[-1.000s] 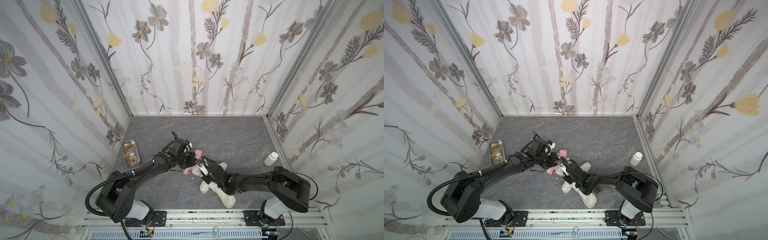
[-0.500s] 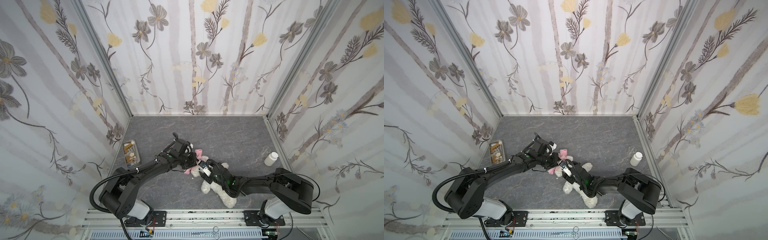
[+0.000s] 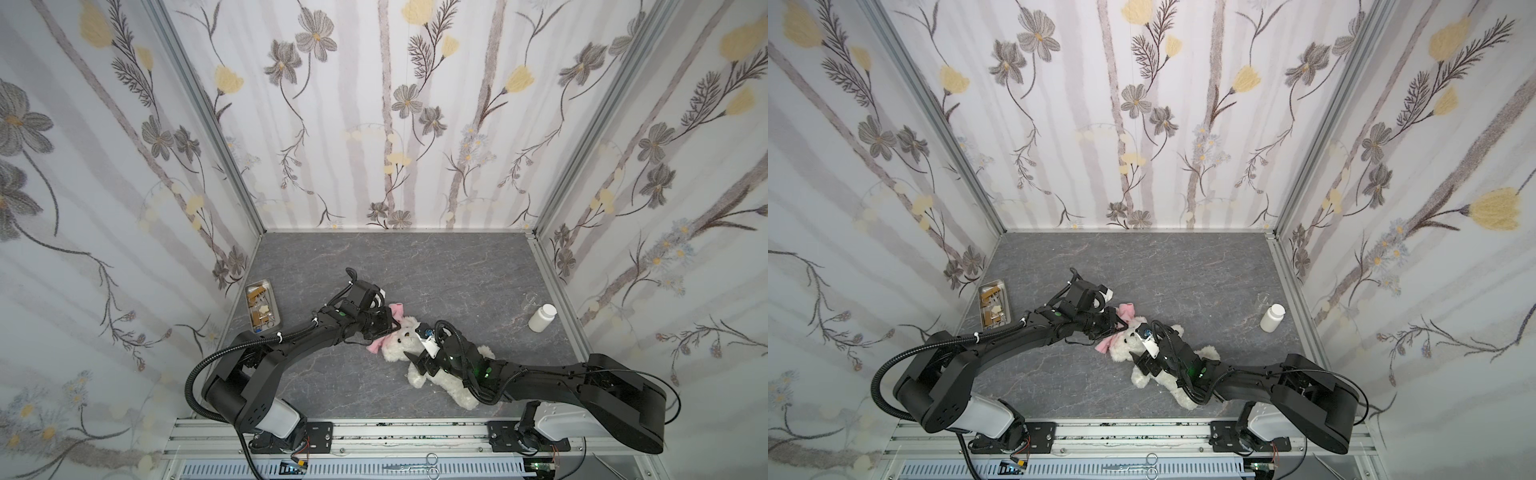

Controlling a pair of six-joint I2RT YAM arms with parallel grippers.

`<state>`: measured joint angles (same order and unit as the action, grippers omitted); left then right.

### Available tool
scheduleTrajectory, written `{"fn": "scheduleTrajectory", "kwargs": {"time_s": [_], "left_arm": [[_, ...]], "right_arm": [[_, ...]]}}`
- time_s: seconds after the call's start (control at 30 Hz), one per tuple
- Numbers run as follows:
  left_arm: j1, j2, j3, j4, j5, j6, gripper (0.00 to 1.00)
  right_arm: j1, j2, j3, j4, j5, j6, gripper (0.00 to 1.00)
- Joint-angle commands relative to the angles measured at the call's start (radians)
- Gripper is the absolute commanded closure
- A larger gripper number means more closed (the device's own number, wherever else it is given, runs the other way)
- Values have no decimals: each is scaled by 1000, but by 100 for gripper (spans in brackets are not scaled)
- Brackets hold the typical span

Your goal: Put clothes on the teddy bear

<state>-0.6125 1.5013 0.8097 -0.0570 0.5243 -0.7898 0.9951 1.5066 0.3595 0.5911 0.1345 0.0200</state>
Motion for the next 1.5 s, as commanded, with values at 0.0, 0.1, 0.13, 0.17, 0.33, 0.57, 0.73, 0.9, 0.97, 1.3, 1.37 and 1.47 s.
{"fn": "scheduleTrajectory", "kwargs": {"time_s": [0.0,0.1,0.13,0.17,0.33,0.57,0.73,0.9,0.97,1.3,1.37,1.47], "left_arm": [[-1,-13,-7,19,-32,17,81],[-1,-26,-9,15,-79,51,72],[-1,-29,-7,14,-94,66,70],[-1,-28,-2,13,-110,84,68],[-2,11,35,-26,-186,178,64],[-6,87,119,-95,-258,266,68],[-11,114,159,-113,-279,283,78],[-13,122,175,-130,-266,281,79],[-11,123,179,-136,-269,285,78],[-7,138,233,-182,-258,311,71],[-4,145,245,-202,-271,323,70],[-2,160,264,-229,-273,340,70]], "right_arm": [[-6,41,2,25,-25,43,36],[-6,64,7,38,-25,30,56],[-5,65,7,43,-26,29,61],[-7,64,3,50,-30,23,66],[-5,47,-9,62,-30,-8,85],[-6,46,-10,67,-33,-31,93],[-4,35,-10,67,-24,-47,96],[-3,-41,-38,105,11,-73,99],[-2,-66,-45,109,9,-94,100],[1,-66,-44,144,67,-130,100],[1,-67,-42,157,114,-121,100],[1,-58,-38,161,176,-99,100]]}}
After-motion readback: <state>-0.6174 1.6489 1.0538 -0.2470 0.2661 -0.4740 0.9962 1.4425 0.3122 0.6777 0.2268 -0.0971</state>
